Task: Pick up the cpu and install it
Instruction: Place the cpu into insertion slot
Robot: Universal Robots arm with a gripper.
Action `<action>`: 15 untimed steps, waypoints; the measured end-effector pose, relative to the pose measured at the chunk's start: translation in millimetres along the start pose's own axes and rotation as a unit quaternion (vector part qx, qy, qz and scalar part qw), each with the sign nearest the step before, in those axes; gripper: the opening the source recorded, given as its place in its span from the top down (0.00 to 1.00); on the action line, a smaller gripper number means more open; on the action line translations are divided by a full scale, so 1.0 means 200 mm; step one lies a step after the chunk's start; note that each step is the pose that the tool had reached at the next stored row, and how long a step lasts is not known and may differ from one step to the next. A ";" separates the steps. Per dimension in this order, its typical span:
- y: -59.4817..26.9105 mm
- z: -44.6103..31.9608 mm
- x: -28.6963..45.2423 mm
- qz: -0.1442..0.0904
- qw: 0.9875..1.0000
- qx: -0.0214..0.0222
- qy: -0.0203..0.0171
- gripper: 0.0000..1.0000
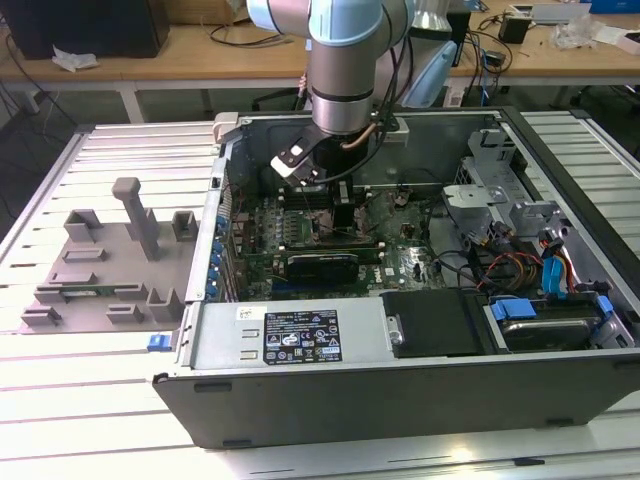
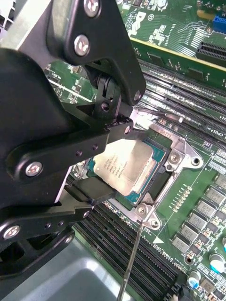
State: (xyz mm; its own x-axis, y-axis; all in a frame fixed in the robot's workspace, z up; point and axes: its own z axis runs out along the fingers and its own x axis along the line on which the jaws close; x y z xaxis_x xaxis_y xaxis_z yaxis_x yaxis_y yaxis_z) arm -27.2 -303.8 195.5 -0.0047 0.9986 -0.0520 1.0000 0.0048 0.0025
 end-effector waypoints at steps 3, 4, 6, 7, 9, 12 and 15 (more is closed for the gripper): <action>0.002 0.003 0.000 0.003 1.000 0.000 0.001 0.45; 0.002 0.003 0.000 0.004 1.000 0.000 0.001 0.45; 0.002 0.003 0.000 0.004 1.000 0.000 0.001 0.45; 0.002 0.003 0.000 0.004 1.000 0.000 0.001 0.45; 0.002 0.003 0.000 0.004 1.000 0.000 0.001 0.45; 0.004 0.007 0.003 0.005 1.000 0.000 0.002 0.45; 0.003 -0.001 0.000 0.005 1.000 0.000 0.001 0.38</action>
State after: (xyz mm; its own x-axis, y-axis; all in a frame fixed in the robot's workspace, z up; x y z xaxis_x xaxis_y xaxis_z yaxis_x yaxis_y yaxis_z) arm -26.6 -303.7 195.7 0.0045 0.9987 -0.0504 1.0000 -0.0044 0.0026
